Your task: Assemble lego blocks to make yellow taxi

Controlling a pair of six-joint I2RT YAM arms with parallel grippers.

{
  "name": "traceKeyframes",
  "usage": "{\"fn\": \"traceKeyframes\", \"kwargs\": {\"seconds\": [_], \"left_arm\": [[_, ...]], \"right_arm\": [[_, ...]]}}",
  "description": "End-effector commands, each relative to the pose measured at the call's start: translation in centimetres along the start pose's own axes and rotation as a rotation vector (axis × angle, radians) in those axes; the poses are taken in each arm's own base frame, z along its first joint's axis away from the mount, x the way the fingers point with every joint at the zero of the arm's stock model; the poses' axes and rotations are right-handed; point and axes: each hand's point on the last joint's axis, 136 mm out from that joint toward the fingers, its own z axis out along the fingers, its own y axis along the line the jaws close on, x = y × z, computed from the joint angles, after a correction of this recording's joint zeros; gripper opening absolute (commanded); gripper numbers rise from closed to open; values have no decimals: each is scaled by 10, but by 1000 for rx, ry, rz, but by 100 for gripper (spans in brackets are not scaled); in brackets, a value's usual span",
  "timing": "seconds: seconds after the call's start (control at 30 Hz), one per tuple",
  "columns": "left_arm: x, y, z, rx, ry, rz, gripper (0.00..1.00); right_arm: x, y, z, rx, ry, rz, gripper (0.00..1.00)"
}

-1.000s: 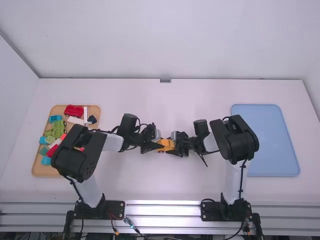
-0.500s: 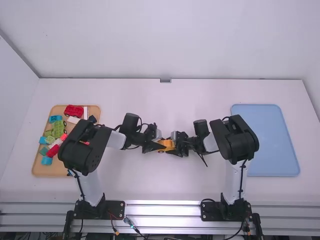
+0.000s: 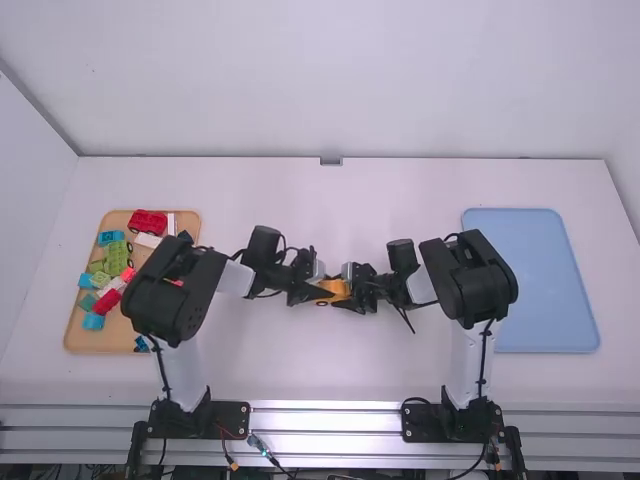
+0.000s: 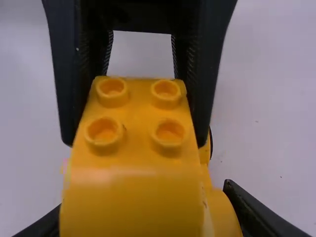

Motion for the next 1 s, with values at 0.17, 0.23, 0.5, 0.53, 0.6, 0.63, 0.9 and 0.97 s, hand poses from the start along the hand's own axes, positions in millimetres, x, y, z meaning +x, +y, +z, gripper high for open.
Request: {"fn": "traceKeyframes", "kwargs": {"seconds": [0.17, 0.23, 0.5, 0.53, 0.6, 0.63, 0.9, 0.97], "left_arm": [[72, -13, 4, -98, 275, -97, 2], [75, -10, 1, -126, 283, -112, 2], [46, 4, -12, -239, 176, -86, 2], [44, 5, -15, -250, 170, -88, 2], [42, 5, -18, -252, 161, -92, 2], [41, 3, -19, -233, 147, -101, 2], [49, 1, -11, -112, 182, -104, 2], [52, 0, -10, -88, 203, -119, 2]], "right_arm": [[2, 5, 2, -17, 0, 18, 51], [2, 6, 2, -17, 0, 18, 51], [4, 4, 2, -8, 11, 18, 50], [4, 4, 2, -8, 12, 20, 51], [4, 4, 2, -8, 11, 29, 51], [4, 4, 3, -8, 11, 28, 51], [2, 6, 3, -17, 0, 26, 51], [2, 5, 2, -16, -1, 28, 51]]}}
